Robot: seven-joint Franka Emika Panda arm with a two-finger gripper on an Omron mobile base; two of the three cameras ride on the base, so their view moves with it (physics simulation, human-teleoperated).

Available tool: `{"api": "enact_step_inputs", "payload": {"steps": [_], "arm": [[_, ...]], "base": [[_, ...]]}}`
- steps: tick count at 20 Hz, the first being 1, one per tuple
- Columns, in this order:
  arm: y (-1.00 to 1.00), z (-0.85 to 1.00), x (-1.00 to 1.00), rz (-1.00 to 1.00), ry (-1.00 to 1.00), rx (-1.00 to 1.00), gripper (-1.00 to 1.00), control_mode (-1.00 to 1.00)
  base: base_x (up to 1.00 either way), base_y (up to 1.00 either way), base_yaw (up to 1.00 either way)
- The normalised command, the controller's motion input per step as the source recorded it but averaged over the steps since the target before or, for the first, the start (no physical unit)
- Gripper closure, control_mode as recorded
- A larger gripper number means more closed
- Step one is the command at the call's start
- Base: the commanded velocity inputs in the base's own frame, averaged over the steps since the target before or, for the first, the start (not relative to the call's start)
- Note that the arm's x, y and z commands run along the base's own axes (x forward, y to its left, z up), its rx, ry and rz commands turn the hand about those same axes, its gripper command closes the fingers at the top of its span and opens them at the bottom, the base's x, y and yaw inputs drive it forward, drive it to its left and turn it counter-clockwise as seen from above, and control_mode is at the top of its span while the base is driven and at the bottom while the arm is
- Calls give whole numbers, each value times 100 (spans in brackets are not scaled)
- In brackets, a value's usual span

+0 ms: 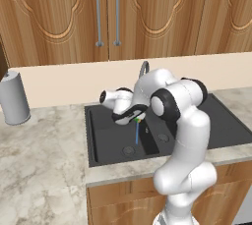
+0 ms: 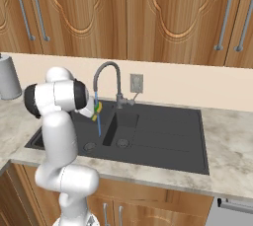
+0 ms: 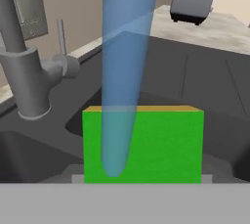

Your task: Soak the sponge with water for a few seconds and then drop it inside the sink.

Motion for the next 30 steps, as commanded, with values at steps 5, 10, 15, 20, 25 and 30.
{"api": "enact_step_inputs", "payload": {"steps": [5,10,15,20,25,30], "arm": [[0,-20,8,0,0,0,100,-100],[0,-1,-3,0,0,0,100,-100],[0,0,-7,0,0,0,100,-100],[0,1,-39,0,-1,0,100,-100],[6,0,-67,0,-2,0,100,-100],[25,6,-55,0,-1,0,100,-100]], "base": [[0,0,0],[0,0,0],[0,0,0],[0,0,0],[0,0,0],[0,0,0]]}}
